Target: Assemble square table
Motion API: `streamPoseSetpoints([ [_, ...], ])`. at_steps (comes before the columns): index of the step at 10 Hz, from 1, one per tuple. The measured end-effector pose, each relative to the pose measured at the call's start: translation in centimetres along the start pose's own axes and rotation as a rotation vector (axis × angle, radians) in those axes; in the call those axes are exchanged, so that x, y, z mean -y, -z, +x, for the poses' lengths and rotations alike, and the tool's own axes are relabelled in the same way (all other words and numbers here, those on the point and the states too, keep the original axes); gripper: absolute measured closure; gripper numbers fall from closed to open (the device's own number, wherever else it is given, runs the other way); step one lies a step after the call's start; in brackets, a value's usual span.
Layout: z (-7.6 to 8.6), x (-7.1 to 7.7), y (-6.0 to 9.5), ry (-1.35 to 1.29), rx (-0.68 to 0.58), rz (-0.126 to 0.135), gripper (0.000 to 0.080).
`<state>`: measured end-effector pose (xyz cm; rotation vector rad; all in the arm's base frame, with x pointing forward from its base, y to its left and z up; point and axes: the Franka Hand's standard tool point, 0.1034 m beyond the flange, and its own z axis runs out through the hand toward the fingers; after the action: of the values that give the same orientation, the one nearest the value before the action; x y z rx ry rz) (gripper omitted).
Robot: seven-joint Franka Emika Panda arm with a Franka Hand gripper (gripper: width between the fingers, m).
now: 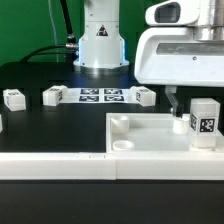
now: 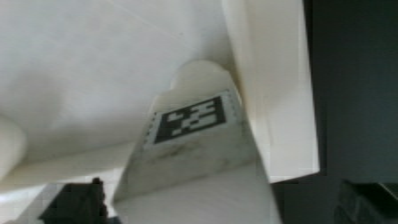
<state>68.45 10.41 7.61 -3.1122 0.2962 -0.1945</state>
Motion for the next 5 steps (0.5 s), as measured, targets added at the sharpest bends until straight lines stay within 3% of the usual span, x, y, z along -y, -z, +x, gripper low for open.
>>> streamPoseSetpoints([
  [2,0.4,-0.28,0.73,0.122,-0.01,0.004,0.015],
  [4,0.27,-0.35,0.44,0.092,-0.006,0.003,0.015],
  [5,0.29,-0.39,0.45,0.092,-0.006,0.003,0.0261],
])
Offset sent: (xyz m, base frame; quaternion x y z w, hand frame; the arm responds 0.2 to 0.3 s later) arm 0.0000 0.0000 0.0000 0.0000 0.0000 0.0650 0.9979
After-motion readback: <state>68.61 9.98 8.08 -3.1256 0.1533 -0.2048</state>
